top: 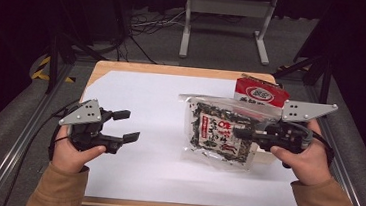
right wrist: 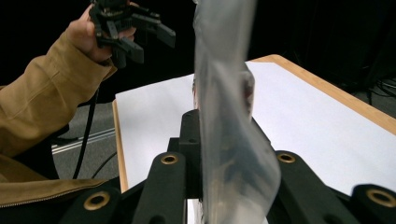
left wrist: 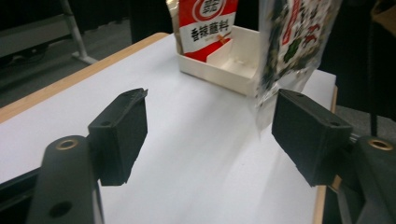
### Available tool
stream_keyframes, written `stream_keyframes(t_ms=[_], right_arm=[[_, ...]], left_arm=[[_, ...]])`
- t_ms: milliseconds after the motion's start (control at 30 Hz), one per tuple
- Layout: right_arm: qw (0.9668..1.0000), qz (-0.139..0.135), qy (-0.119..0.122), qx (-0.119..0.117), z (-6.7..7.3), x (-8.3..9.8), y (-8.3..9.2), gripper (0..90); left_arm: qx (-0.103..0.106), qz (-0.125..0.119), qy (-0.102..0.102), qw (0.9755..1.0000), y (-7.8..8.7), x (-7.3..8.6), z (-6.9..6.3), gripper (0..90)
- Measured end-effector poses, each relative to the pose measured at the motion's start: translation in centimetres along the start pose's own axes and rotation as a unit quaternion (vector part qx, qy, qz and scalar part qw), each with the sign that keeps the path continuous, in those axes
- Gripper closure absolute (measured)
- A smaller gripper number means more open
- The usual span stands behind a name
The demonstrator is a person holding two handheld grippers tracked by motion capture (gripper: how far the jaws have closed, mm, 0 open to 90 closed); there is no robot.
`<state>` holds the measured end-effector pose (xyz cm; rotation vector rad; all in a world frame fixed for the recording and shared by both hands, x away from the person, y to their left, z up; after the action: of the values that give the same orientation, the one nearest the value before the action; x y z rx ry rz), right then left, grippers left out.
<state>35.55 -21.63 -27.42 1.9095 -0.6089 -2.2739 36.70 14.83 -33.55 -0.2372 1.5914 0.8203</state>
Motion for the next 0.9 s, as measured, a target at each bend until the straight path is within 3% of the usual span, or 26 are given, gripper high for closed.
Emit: stream_keyframes(t_ms=[267, 333, 567, 900], right_arm=[[0.9994, -0.011, -0.004, 0.032, -1.0, -0.6, 2.0, 75.3], [0.999, -0.013, -0.006, 0.042, -1.3, -0.7, 2.5, 75.3], [0.9974, -0.019, -0.006, 0.07, -2.2, -1.1, 4.1, 75.3], [0.9931, -0.024, -0.002, 0.115, -3.8, -1.0, 6.2, 75.3]], left_arm=[[-0.016, 0.004, 0.017, 0.9997, -0.3, 1.2, 1.5, 20.2], [-0.011, 0.005, 0.026, 0.9996, -0.4, 1.4, 1.6, 20.4], [-0.012, 0.005, 0.027, 0.9996, -0.7, 1.8, 1.9, 17.2], [-0.028, 0.033, 0.038, 0.9983, -1.2, 2.8, 2.6, 15.2]])
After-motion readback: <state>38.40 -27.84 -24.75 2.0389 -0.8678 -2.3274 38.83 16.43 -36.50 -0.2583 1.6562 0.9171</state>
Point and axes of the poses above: each handheld gripper's, and its own axes: y roughly backward along the jaws, x roughly out of its underside, z roughly to its left, the point moved 6 cm from there along -y, roughly forward along the jaws, and after that the axes turned 10 degrees about -x, right-handed, at the moved point
